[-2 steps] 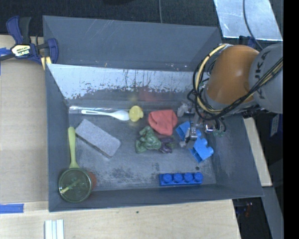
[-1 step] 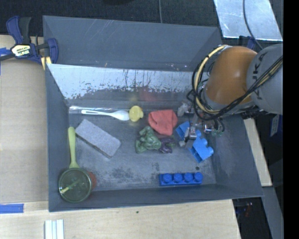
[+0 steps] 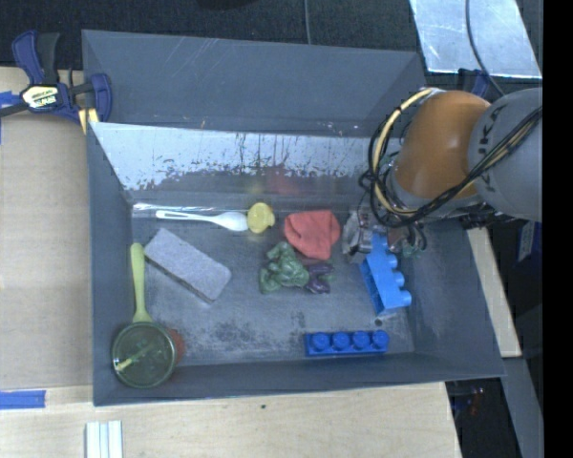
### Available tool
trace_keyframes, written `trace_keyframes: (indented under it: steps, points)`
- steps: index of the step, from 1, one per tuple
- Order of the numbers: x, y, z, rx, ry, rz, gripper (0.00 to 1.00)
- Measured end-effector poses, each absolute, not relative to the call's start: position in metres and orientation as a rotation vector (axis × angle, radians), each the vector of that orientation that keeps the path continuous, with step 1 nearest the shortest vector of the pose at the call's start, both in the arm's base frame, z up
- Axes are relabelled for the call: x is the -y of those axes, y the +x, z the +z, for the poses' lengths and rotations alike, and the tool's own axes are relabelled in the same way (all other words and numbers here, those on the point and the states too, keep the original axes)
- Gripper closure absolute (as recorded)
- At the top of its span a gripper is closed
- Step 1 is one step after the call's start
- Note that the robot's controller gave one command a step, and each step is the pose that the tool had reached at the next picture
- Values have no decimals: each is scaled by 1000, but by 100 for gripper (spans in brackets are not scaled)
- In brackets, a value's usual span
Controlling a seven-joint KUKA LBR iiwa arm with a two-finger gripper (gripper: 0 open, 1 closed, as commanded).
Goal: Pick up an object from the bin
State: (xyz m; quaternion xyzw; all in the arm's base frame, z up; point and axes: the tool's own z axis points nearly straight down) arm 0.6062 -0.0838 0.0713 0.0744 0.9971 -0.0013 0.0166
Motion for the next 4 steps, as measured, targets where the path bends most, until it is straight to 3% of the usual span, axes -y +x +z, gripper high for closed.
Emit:
trace_keyframes:
  steps: [4]
  points:
    - [74,625,71,-3085,253,-6,100]
